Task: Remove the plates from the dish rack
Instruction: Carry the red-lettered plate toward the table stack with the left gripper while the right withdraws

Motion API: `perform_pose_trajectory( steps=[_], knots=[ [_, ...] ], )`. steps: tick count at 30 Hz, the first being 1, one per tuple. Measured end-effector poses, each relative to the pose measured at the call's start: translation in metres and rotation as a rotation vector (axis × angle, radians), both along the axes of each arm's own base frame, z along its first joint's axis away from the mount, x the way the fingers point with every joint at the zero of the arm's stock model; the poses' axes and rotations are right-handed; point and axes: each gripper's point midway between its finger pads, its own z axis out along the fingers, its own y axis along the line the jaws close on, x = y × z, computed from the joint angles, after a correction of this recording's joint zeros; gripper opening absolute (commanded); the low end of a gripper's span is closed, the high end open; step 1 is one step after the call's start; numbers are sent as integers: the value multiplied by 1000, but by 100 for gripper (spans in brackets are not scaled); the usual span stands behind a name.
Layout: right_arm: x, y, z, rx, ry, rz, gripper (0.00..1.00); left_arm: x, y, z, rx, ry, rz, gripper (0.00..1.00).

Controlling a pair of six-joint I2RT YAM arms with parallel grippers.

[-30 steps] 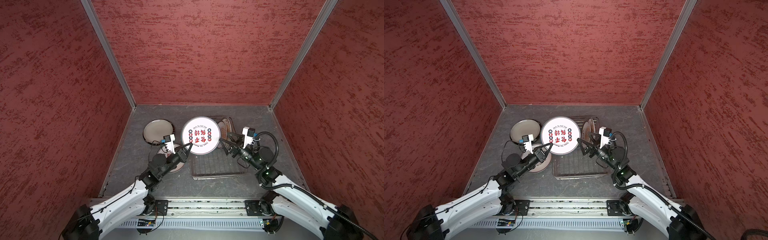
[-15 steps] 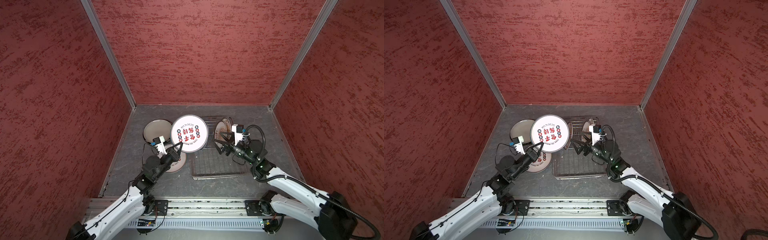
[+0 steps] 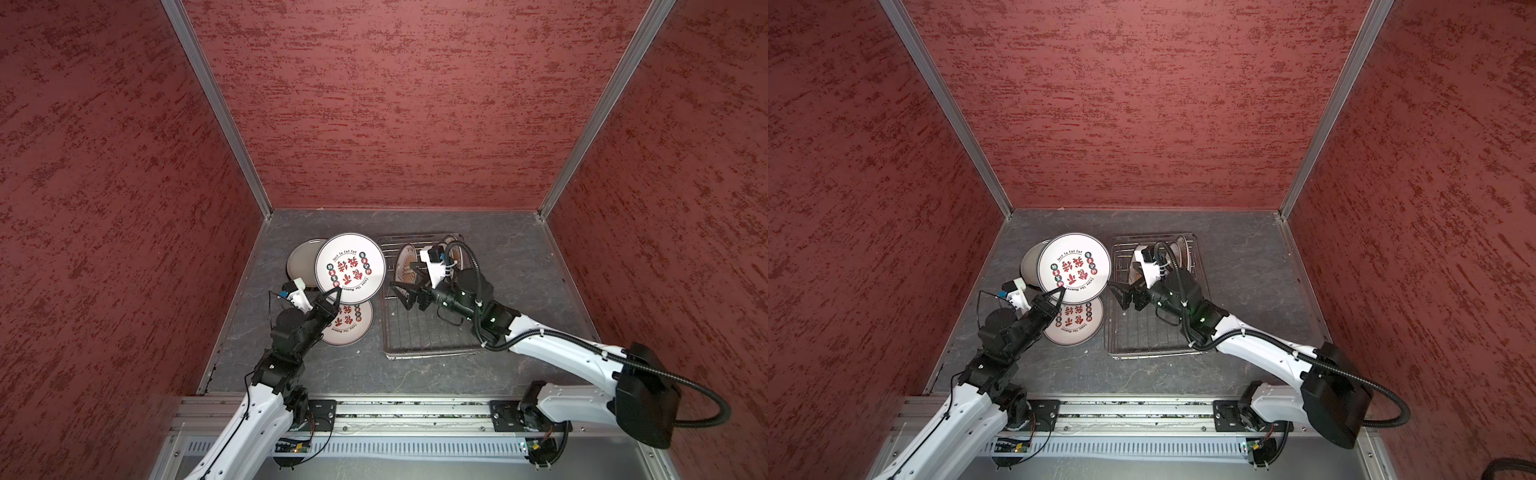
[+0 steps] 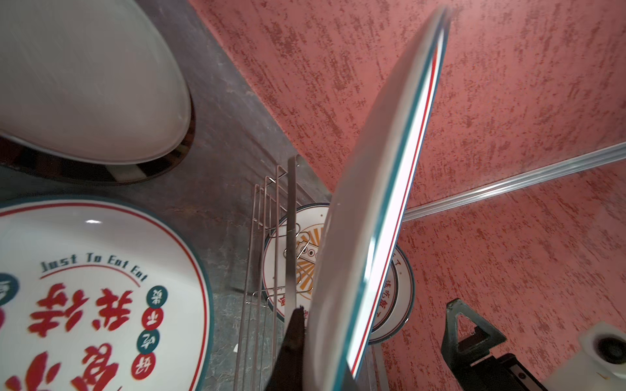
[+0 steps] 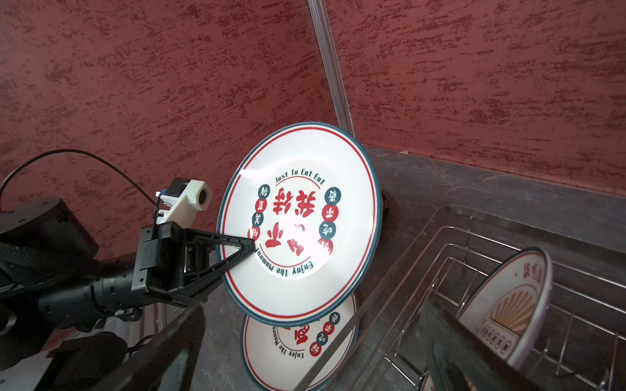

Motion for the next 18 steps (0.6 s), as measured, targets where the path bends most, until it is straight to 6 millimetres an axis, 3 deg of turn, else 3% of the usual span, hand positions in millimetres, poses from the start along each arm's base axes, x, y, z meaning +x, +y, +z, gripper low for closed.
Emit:
perform_pose_trajectory(
  steps=[18],
  knots=[
    [12,41,-36,-199,-18,-36,99,-22,33,-40,25,220,96,0]
  ],
)
